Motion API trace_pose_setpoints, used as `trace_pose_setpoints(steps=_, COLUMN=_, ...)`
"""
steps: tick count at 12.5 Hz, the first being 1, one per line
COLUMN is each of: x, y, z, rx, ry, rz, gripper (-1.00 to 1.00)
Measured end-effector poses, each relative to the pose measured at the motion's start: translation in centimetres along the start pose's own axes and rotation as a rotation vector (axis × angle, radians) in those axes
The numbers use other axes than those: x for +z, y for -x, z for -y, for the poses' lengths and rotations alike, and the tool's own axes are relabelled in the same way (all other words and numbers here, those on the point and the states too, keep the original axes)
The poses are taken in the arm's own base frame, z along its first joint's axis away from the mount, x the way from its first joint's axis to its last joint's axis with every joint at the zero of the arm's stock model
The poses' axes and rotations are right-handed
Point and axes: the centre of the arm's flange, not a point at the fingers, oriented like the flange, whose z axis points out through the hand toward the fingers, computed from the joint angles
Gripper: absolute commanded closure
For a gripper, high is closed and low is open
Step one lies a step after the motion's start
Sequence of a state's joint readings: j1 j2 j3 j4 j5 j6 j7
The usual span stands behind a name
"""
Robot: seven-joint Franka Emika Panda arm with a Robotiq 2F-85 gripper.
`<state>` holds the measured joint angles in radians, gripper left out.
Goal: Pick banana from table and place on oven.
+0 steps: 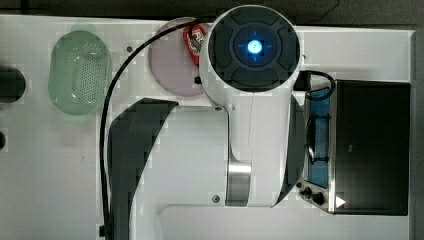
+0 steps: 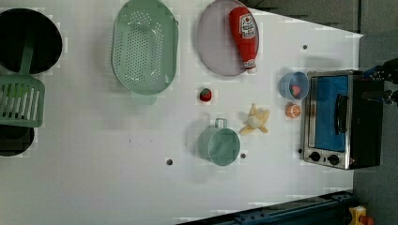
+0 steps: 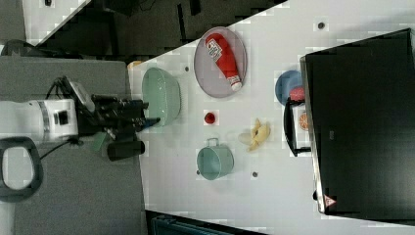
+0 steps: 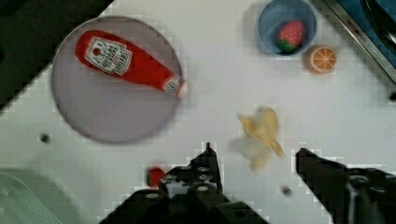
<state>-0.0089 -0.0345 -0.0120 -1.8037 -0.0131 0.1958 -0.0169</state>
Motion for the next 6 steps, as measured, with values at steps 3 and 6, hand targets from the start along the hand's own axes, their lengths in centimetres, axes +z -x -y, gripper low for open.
trace_pose_setpoints(steps=3, x=-1.0, y=9.3, z=-10.0, rx=0.017, ry=0.131, rz=0.157, gripper=-0.99)
trace_pose_setpoints(steps=6, x=-7.8, y=13.1, z=-14.3, rx=0.050, ry=0.014, rz=0.013, gripper=-1.00)
